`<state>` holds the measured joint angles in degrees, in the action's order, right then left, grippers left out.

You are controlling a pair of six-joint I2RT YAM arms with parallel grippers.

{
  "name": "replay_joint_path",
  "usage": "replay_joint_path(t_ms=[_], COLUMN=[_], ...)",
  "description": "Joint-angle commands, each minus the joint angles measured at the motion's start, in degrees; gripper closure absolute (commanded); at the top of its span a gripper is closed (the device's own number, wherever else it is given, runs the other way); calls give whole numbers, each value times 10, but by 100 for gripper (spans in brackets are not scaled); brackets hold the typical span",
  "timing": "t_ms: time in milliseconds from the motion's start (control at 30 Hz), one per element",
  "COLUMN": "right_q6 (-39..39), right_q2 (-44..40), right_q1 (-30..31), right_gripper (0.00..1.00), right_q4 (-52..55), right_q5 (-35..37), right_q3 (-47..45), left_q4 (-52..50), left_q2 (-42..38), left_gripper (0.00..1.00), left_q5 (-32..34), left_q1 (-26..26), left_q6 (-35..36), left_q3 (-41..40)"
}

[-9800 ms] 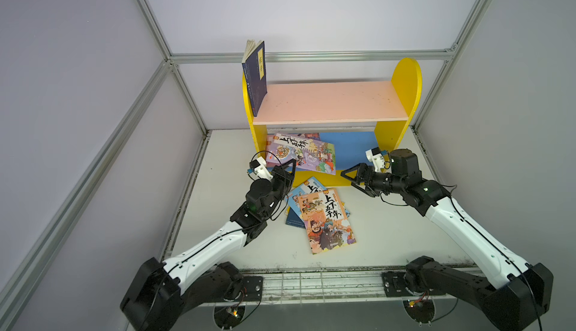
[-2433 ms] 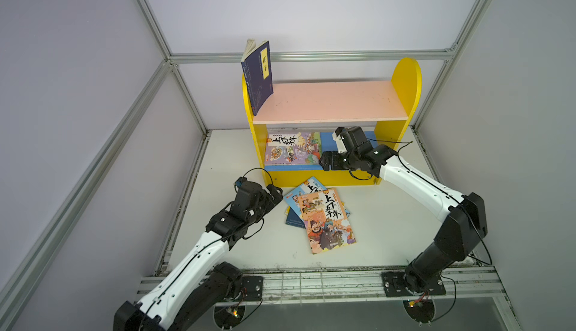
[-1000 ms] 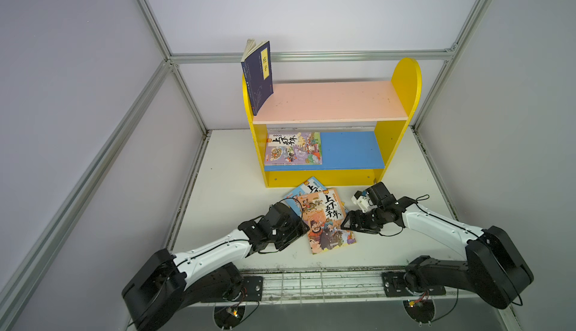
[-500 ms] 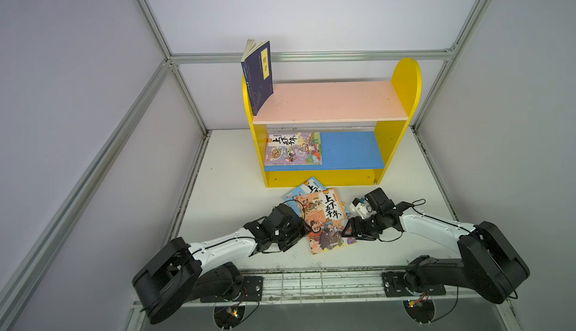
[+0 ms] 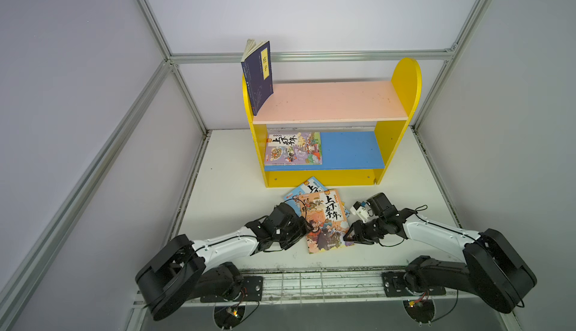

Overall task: Stacking books/files
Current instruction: Rotate the book among the books, then pick up the books.

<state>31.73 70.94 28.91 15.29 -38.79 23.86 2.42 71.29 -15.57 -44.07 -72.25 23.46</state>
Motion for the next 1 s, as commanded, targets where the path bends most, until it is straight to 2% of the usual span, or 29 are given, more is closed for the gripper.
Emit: replay_joint_path(t_ms=[0, 100, 167, 267, 300, 333, 500, 700, 800, 967], right_q6=[23, 33, 40, 47, 51, 53, 54, 79, 108, 132], right_q2=[17, 36, 43, 40, 32, 28, 2, -25, -63, -151], right_q1=[11, 26, 38, 42, 42, 42, 42, 42, 41, 17], right_gripper=[56, 59, 66, 83, 96, 100, 100, 100, 100, 100], right_q4=[-55, -72, -68, -65, -65, -63, -34, -52, -80, -67], right_q5=[-20, -14, 9, 24, 27, 29, 42, 9, -15, -55], right_q3=[-10, -9, -3, -2, -3, -4, -8, -28, -45, -57], left_q4=[21, 23, 23, 25, 27, 33, 58, 90, 103, 135], left_q2=[0, -2, -5, -11, -13, -17, -29, -20, -22, -28], left_gripper=[17, 18, 18, 18, 18, 18, 18, 20, 22, 22], left_q5=[4, 4, 5, 8, 9, 9, 8, -18, -22, -27], left_q1=[0, 0, 0, 0, 0, 0, 0, 0, 0, 1], left_q6=[1, 0, -2, -4, -6, -9, -17, -19, -28, -43], left_q3=[-9, -14, -17, -20, -21, -25, -31, -22, -24, -39])
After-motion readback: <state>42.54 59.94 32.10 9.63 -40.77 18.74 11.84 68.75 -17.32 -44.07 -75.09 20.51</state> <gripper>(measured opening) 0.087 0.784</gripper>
